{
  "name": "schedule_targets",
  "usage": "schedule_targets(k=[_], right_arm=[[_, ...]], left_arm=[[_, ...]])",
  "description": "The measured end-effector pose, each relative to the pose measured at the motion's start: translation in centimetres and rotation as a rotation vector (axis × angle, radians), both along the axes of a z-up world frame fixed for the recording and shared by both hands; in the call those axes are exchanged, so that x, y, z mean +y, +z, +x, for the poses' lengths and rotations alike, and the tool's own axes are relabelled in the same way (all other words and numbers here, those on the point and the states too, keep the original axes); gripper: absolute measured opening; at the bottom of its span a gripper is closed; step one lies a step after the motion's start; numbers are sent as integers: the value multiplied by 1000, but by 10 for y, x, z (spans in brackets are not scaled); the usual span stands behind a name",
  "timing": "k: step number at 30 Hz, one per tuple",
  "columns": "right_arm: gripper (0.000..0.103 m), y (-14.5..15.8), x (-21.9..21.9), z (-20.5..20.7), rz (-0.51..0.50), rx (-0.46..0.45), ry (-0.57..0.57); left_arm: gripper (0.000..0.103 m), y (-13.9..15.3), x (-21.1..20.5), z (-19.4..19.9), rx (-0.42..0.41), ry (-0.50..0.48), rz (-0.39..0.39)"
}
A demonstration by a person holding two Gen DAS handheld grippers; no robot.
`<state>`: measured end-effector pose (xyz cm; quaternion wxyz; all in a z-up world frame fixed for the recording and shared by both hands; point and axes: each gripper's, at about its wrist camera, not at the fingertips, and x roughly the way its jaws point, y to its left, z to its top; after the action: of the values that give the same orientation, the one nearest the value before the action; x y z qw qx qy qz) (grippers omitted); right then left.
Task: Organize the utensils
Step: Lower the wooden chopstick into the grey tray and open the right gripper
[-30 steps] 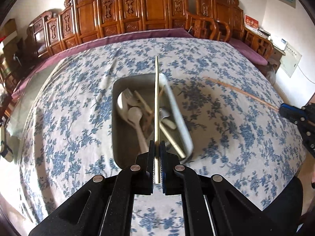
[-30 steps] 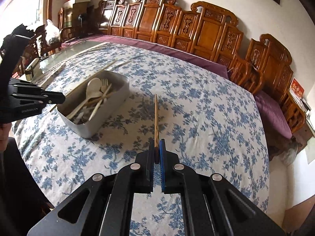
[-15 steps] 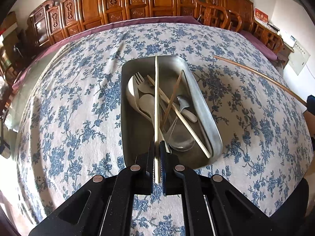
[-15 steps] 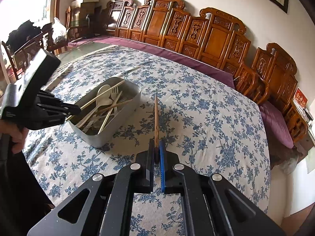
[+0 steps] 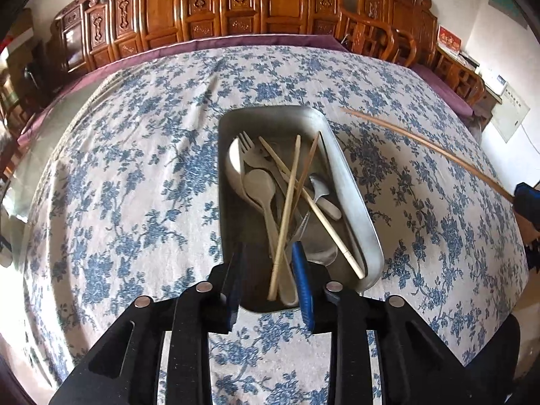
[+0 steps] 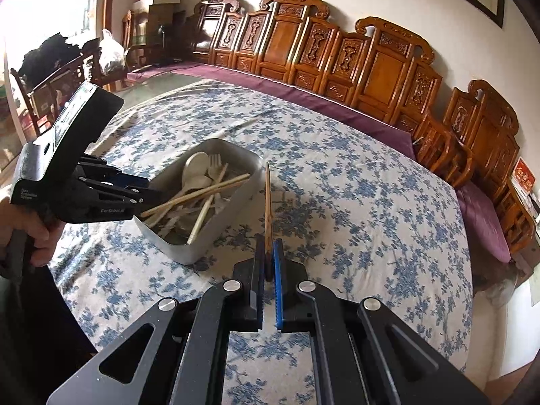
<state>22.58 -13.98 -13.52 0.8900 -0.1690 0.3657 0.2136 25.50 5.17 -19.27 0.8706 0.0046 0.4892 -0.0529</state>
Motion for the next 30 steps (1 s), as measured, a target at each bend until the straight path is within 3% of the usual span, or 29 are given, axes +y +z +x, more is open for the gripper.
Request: schedule_targets(k=[6,9,19,30], right_arm=[[6,-1,31,5,10,11,36],[6,-4,47,8,6,21,50],[6,-27,87,28,-23,67,47],[6,-38,104,45,-39,67,-10]], left_arm=[[33,11,18,-10,-23,6,0],[45,17,26,-14,-37,9,-1],[46,31,50,-25,-67,22,-4],[46,31,65,-29,-69,37,-17]])
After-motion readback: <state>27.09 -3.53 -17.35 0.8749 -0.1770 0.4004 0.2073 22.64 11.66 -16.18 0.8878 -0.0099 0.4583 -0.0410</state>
